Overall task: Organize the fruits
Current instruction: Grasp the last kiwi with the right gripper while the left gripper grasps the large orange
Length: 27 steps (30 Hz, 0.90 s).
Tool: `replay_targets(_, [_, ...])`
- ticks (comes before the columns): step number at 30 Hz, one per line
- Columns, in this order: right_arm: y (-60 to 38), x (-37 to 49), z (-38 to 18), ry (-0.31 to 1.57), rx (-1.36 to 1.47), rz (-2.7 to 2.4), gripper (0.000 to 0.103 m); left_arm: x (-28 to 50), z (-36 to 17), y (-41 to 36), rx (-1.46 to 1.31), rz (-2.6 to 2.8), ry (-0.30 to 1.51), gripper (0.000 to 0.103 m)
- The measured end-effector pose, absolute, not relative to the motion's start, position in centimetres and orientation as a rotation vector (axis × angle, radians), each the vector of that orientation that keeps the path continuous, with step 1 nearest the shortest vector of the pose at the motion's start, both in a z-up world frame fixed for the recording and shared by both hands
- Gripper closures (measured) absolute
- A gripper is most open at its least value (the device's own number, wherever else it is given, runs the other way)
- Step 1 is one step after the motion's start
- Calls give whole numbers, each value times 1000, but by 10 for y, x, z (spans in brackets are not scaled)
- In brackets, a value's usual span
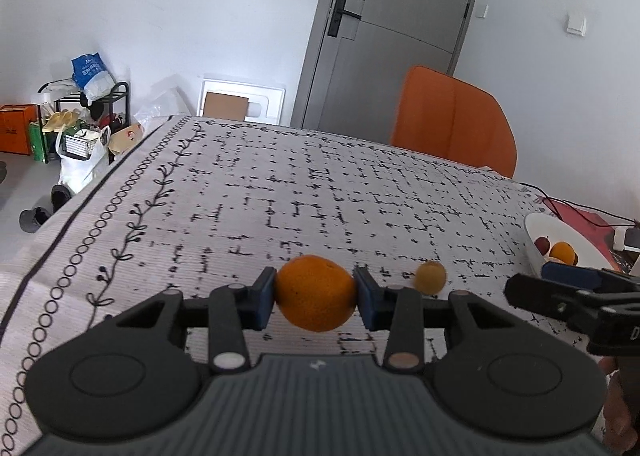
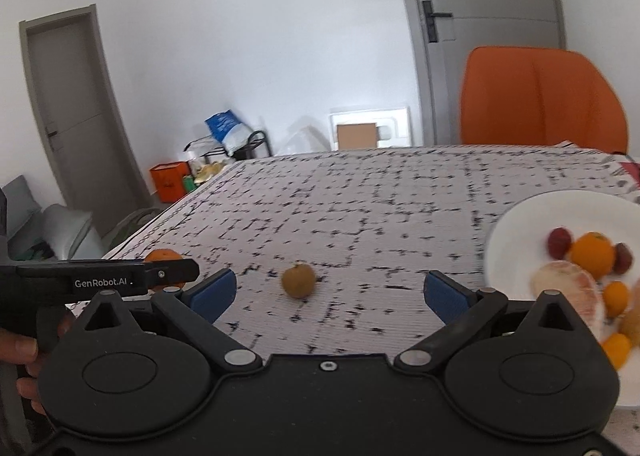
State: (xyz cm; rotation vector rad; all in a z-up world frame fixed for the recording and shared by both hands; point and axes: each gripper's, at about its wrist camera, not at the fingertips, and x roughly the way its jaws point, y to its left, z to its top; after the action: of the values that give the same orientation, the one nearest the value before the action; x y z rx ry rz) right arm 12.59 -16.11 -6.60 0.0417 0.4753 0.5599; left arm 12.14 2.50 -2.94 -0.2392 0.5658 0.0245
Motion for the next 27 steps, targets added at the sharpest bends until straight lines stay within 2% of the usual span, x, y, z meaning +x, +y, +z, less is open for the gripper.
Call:
replay_targets(6, [-142,130,-66,485,9,604,12,117,-26,43,-255,65,551,62])
replay_targets(15, [-115,153,-81,546,-26,630,34,113,-31,65,-287,98,553,62])
replay_targets(19, [-105,165,-88,585,-58,597,78,112,-31,69,-290,99,553,62])
replay_targets(27, [-115,154,-82,568,-55,591,78,112,-26,64,-280,90,543,62])
